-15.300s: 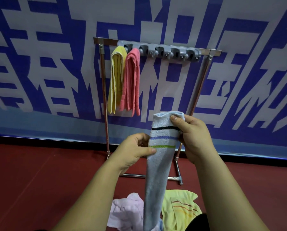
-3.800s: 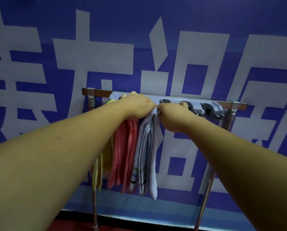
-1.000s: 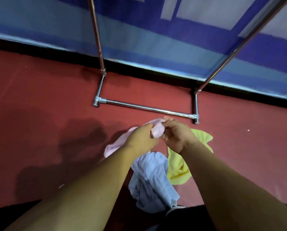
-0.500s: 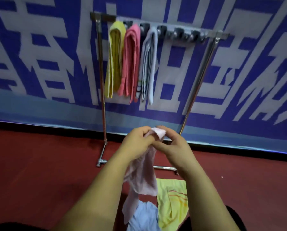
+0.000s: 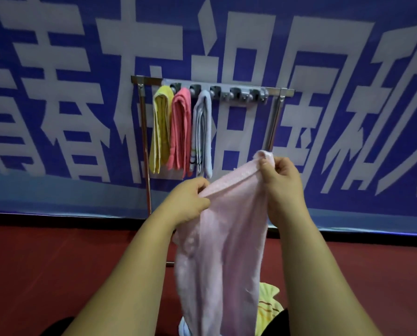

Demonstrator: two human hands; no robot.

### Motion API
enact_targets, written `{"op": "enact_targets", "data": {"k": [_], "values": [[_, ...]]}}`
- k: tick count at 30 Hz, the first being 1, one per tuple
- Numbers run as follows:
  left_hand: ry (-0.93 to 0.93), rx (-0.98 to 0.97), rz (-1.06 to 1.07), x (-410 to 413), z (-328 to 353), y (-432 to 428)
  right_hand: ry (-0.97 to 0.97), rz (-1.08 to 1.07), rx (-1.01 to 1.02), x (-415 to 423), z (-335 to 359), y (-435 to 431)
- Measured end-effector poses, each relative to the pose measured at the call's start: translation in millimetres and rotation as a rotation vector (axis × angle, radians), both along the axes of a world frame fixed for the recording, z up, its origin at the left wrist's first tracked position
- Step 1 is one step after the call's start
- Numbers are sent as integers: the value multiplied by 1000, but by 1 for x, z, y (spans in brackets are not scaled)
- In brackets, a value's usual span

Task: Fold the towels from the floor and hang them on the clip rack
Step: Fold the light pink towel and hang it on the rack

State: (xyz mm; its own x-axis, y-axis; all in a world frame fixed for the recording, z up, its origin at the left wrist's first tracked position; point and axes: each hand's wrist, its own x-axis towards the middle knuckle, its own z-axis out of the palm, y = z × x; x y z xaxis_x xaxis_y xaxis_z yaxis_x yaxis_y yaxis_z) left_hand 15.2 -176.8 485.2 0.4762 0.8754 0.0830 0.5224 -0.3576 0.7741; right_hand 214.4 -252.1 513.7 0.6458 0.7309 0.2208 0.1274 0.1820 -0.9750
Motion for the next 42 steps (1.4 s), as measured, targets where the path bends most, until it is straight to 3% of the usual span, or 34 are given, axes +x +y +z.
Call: {"op": "enact_targets", "data": {"k": [8,13,20,26,34,42], "values": [[-110,-86,201,-33,-13,30,91,-137,-73,34,-11,14],[-136,-158,150,-50,-21,43,137,-213,-60,42,-18,26],[-20,-228,79,-66,-42,52,171,-192,-133,47,-24,35],[-340,-230,250,-62,-52,62,241,-188,-227,54,-29,42],[-903,-441,347,-57,-45,64,217,-70,-238,61,-36,35],[-928,-382,497,-58,-54,68,24,-89,-294,63,-52,46]]}}
